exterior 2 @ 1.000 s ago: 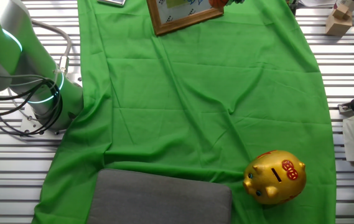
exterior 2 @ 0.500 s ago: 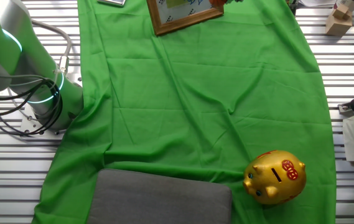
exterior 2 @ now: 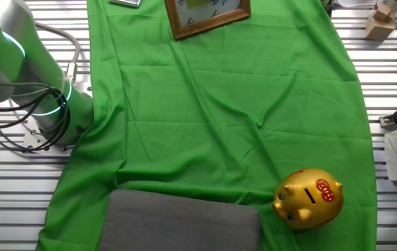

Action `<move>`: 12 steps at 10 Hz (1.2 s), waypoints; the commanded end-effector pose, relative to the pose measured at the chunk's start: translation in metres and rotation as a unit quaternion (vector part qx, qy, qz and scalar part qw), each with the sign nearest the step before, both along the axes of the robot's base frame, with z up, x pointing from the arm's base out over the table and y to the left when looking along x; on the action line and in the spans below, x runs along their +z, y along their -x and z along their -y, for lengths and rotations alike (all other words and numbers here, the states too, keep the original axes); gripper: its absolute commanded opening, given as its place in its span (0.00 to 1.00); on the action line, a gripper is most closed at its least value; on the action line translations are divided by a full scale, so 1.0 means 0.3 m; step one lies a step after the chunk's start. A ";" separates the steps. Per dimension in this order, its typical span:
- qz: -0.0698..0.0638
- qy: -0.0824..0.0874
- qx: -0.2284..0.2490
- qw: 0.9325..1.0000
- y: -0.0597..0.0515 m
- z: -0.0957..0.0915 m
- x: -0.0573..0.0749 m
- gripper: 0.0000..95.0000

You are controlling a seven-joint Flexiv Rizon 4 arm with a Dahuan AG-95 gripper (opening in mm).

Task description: Grab a basketball, release it and shoot it into the basket

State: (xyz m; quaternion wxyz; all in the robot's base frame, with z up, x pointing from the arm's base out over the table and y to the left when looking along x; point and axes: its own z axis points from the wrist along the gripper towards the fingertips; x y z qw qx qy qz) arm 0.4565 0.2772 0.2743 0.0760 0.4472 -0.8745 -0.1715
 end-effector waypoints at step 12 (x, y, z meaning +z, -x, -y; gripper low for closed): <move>-0.013 0.009 -0.063 0.998 0.088 -0.148 -0.004 0.00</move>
